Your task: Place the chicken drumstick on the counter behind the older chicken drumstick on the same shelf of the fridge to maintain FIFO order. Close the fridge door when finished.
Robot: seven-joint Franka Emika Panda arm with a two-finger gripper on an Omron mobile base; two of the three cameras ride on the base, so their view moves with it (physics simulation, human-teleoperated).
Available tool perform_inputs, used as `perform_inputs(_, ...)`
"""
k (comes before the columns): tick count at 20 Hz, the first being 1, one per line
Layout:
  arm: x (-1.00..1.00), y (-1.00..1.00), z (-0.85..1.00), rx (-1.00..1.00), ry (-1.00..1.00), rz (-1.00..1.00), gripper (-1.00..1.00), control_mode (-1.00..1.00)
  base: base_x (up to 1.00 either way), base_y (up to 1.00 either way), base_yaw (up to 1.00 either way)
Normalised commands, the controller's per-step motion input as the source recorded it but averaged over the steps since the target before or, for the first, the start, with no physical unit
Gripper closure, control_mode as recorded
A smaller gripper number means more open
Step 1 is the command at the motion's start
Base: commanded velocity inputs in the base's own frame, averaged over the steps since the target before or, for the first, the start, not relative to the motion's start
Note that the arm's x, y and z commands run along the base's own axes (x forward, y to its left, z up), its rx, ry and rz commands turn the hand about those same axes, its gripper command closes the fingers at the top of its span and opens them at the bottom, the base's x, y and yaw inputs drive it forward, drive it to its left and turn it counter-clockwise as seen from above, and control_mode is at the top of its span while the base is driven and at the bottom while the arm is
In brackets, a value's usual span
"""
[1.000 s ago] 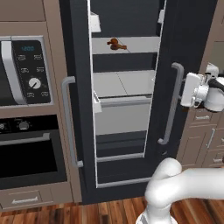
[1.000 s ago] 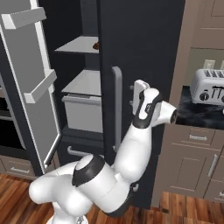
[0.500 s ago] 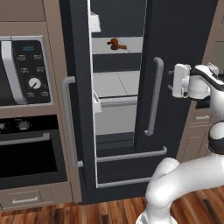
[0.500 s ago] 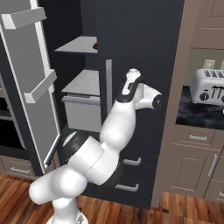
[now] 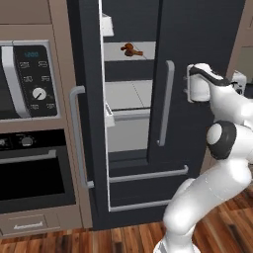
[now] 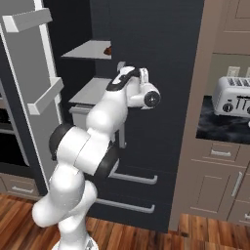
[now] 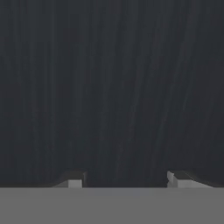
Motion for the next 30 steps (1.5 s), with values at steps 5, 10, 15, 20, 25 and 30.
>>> perform_inputs(5, 0.38, 0.05, 0.12, -0.04, 0.07, -0.26, -1.00, -1.00, 0.00, 0.00, 0.00)
perform_inputs(10, -0.78, 0.00, 0.32, 0.00, -0.05, -0.09, -1.00, -1.00, 0.00, 0.00, 0.00)
perform_inputs(15, -1.00, 0.00, 0.78, 0.00, -0.02, -0.02, -1.00, -1.00, 0.00, 0.00, 0.00)
perform_inputs(20, -1.00, 0.00, 0.90, 0.00, 0.00, 0.00, -1.00, -1.00, 0.00, 0.00, 0.00)
perform_inputs(25, -1.00, 0.05, 0.45, -0.06, 0.06, 0.00, -1.00, -1.00, 0.00, 0.00, 0.00)
perform_inputs(30, -0.71, 0.41, 0.03, -0.14, 0.09, -0.01, -1.00, -1.00, 0.00, 0.00, 0.00)
